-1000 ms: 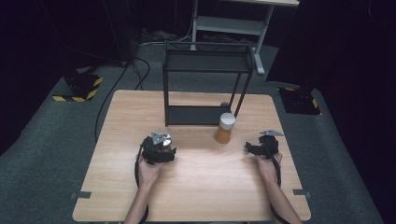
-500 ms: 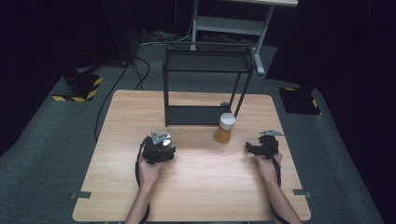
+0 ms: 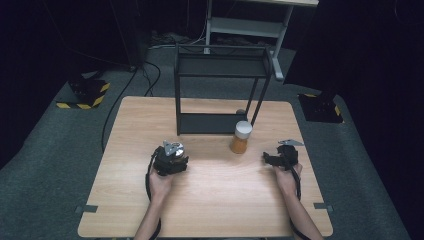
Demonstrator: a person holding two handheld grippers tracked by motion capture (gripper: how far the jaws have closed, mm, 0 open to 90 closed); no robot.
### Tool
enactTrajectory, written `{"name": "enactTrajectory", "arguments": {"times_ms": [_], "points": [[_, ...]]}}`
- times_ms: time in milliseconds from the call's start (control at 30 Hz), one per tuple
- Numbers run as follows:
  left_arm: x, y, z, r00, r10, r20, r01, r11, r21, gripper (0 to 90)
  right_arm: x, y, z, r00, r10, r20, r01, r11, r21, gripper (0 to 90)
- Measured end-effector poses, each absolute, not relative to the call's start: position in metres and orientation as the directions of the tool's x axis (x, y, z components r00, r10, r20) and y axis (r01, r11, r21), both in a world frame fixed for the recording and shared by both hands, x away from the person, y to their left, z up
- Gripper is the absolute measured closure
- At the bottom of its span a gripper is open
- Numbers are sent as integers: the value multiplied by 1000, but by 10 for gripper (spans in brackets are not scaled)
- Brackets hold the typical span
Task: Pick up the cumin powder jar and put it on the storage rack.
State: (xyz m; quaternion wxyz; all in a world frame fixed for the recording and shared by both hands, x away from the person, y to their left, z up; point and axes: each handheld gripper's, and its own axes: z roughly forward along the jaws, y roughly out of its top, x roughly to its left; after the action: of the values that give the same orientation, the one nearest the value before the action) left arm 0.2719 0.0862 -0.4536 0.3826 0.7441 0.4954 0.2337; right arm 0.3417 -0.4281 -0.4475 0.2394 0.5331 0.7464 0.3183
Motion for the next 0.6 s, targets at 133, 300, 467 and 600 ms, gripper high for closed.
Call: {"name": "enactTrajectory", "arguments": {"times_ms": [133, 300, 467, 600], "points": [[272, 85, -453, 401, 916, -22, 557, -224, 800, 310, 342, -428, -448, -318, 948, -20, 643, 231, 731, 127], [269, 79, -458, 376, 926, -39, 540, -184, 821, 311, 342, -428, -448, -321, 947, -20, 641, 233, 731, 128], [270, 80, -450, 389, 921, -33, 538, -198, 820, 312, 342, -428, -448, -323, 946, -21, 640, 235, 731, 130], [270, 81, -443, 403, 915, -36, 527, -200, 826, 312, 342, -428, -448, -323, 946, -21, 640, 235, 731, 130]]}}
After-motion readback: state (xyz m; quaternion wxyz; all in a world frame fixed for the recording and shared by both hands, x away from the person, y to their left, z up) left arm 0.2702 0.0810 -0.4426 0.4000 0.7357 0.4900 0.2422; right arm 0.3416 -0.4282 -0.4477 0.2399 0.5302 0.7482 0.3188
